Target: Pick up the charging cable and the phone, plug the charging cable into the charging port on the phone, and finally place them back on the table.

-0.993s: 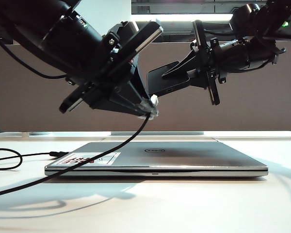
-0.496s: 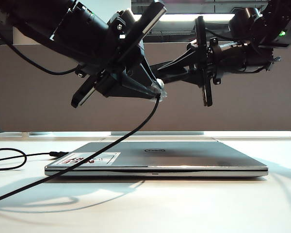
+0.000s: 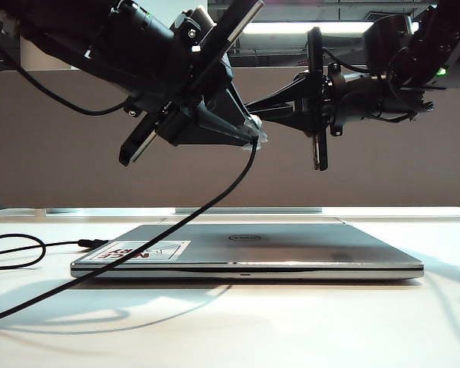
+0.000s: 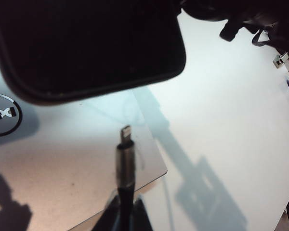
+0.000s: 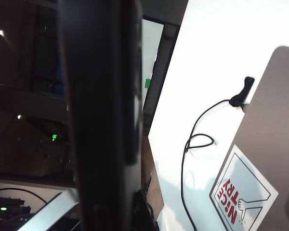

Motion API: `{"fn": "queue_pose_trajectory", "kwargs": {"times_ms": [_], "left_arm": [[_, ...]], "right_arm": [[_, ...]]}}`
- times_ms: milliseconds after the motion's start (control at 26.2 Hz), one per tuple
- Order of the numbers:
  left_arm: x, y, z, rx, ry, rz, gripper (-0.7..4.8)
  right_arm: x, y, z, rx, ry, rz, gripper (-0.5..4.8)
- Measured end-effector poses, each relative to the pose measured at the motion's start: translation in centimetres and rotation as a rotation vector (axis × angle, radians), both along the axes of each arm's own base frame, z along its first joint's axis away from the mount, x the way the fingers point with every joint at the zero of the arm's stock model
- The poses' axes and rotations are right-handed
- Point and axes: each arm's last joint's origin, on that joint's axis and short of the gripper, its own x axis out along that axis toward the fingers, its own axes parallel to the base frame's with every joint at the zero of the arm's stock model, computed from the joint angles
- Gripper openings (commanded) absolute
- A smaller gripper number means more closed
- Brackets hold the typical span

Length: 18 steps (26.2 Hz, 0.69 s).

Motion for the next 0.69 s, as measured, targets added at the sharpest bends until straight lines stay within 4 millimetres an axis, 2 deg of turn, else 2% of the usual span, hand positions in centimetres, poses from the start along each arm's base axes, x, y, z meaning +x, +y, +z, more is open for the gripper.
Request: {"fn": "queue_pose_trajectory", "kwargs": {"times_ms": [534,687], "left_arm": [[0.0,0.0,0.0,-0.002,0.002,0.002,-0.07],[0.0,0.0,0.1,-0.009,-0.005,0.002,-0.07]], "right_arm": [[0.0,0.5,0.4,0.029,-0.045,0.046,-0.01],[-0.3,1.4,0.7,0.041,-0.083,0.068,-0.01]]}}
